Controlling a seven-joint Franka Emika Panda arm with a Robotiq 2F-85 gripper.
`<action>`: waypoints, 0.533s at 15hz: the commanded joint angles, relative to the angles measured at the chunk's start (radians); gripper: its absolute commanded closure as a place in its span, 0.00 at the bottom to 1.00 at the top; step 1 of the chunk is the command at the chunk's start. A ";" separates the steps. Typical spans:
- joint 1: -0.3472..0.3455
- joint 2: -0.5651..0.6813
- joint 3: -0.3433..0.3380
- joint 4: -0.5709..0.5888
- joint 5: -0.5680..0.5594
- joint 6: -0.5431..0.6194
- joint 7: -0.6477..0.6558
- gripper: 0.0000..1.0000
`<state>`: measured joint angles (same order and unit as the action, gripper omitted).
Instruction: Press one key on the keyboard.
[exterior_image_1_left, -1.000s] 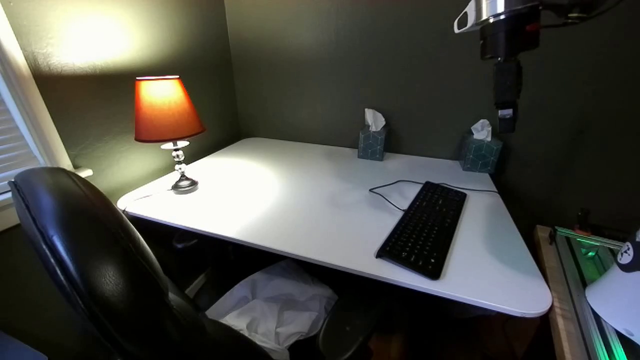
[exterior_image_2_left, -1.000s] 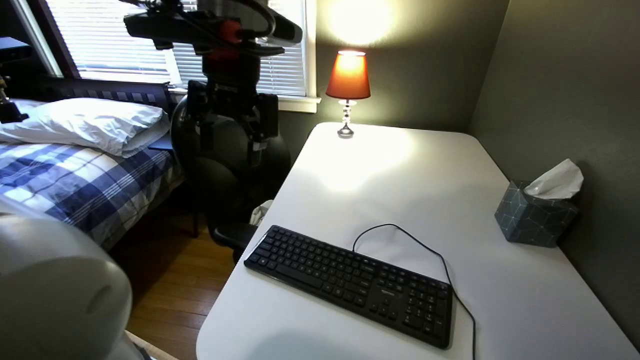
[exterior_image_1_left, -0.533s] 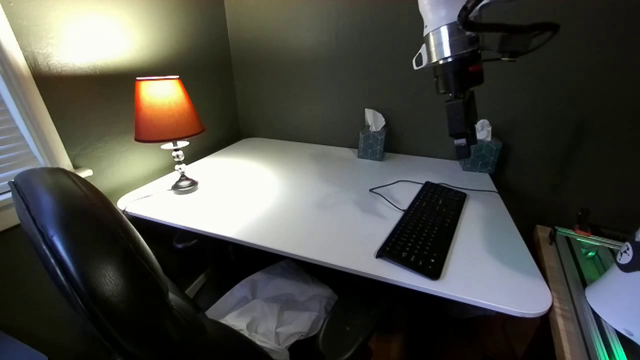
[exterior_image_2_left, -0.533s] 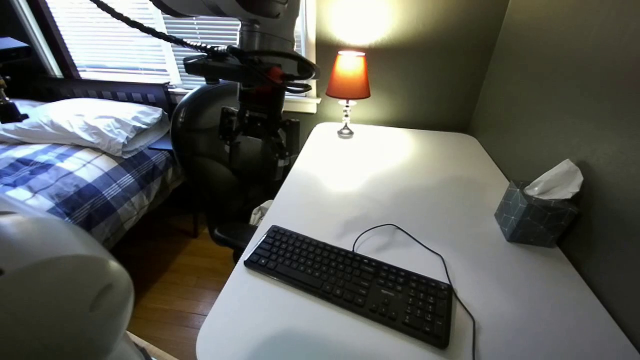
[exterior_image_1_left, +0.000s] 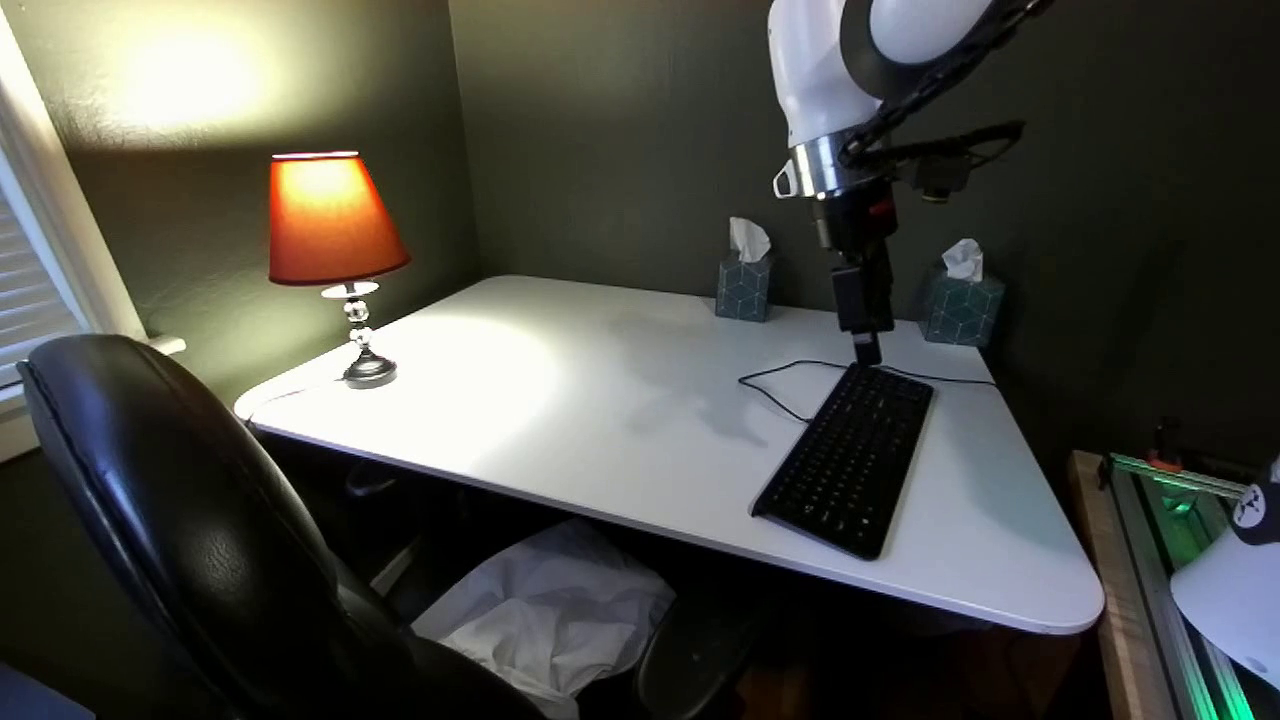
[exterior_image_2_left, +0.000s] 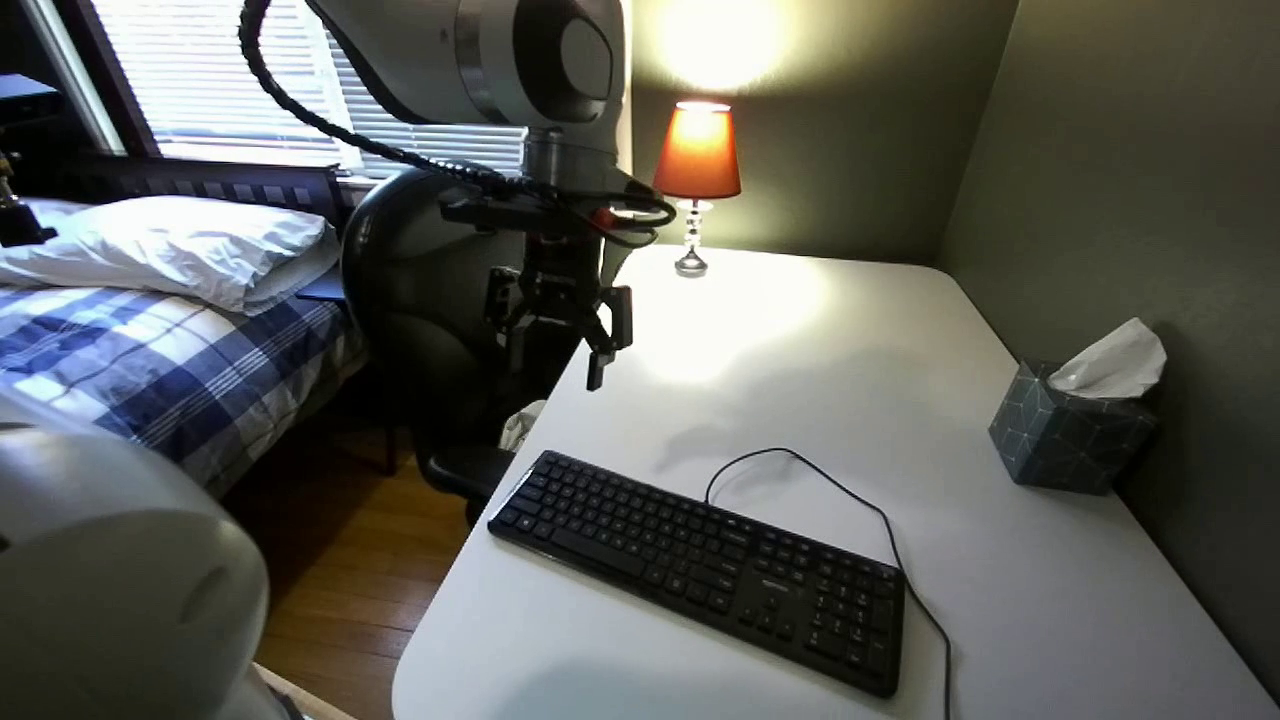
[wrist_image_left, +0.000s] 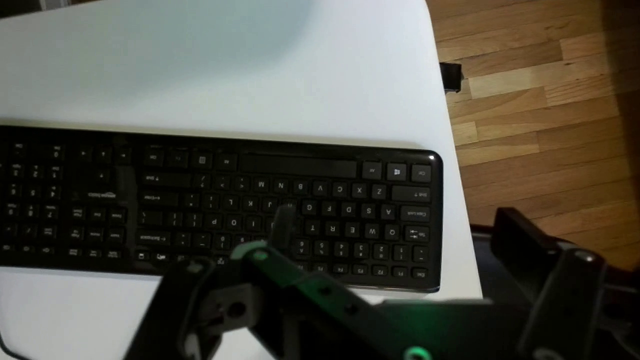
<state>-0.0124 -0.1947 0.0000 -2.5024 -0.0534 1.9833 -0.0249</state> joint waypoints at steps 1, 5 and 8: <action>0.003 0.084 -0.002 0.018 -0.031 0.077 -0.034 0.00; 0.003 0.176 -0.003 0.055 -0.026 0.123 -0.062 0.00; 0.003 0.154 -0.003 0.040 -0.013 0.113 -0.051 0.00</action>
<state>-0.0124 -0.0409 -0.0005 -2.4628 -0.0663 2.0976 -0.0759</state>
